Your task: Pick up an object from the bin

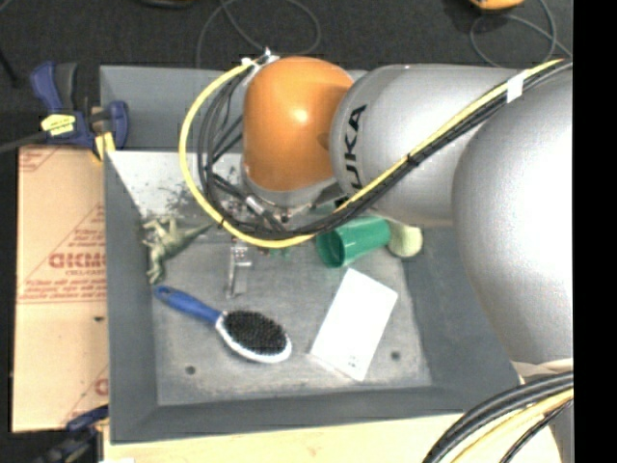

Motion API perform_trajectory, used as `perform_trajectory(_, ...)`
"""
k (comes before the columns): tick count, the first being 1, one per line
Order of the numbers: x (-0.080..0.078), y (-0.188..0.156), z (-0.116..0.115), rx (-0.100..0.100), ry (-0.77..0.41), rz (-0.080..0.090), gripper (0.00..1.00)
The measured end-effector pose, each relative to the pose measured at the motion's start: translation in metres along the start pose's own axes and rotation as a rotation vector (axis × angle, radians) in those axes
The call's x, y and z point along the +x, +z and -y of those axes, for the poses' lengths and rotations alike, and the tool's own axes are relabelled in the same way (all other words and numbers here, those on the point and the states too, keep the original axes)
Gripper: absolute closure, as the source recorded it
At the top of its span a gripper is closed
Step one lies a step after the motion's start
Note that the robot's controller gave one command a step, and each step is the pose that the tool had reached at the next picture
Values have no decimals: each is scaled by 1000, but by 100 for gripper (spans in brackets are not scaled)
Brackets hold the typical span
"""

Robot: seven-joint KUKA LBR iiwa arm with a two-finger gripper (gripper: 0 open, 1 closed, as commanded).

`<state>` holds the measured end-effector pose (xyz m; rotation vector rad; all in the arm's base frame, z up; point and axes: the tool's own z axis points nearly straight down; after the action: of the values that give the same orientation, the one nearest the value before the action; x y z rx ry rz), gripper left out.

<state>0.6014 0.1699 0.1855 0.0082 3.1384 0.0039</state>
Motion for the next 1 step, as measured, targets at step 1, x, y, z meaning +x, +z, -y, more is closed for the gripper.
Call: perform_trajectory(1, 0, 0, 0, 0, 0, 0, 0)
